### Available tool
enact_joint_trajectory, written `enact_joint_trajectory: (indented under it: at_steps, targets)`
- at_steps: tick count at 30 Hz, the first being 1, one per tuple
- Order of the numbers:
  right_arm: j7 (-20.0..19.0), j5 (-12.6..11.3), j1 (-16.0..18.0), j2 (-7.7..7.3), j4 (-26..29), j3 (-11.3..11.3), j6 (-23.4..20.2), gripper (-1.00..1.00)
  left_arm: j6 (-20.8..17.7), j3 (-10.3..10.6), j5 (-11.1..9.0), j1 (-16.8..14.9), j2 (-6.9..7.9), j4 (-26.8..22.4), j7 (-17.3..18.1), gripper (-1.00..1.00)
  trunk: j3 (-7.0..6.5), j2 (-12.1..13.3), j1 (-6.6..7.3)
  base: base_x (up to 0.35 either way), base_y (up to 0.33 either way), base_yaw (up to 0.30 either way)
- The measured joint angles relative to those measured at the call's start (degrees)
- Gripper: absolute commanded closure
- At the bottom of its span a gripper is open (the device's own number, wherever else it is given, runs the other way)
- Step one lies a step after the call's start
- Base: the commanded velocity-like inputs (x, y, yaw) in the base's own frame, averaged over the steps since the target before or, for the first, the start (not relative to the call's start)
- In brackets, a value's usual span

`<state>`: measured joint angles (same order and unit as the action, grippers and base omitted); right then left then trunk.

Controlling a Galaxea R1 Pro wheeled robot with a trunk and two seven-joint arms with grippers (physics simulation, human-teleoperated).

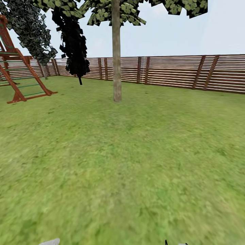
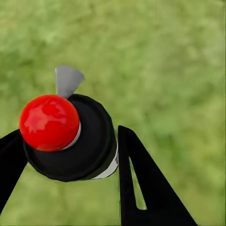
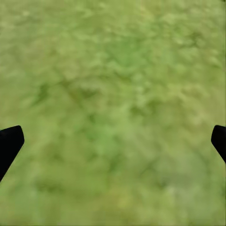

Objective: In the garden, pick up the pesticide atomizer on the floor and spray pesticide onto both trees until each tree trunk is fully covered.

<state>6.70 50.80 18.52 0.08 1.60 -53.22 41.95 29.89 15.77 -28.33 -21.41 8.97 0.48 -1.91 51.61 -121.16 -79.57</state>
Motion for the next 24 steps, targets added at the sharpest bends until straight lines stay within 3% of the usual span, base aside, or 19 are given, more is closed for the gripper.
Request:
enact_joint_trajectory:
  at_steps: [24]
  targets:
    - [0.03, 0.0, 0.0, 0.0, 0.0, 0.0, 0.0, -1.0, 0.05, 0.0, 0.0, 0.0, 0.0, 0.0, 0.0, 1.0, 0.0, 0.0, 0.0, 0.339, 0.0, 0.0]
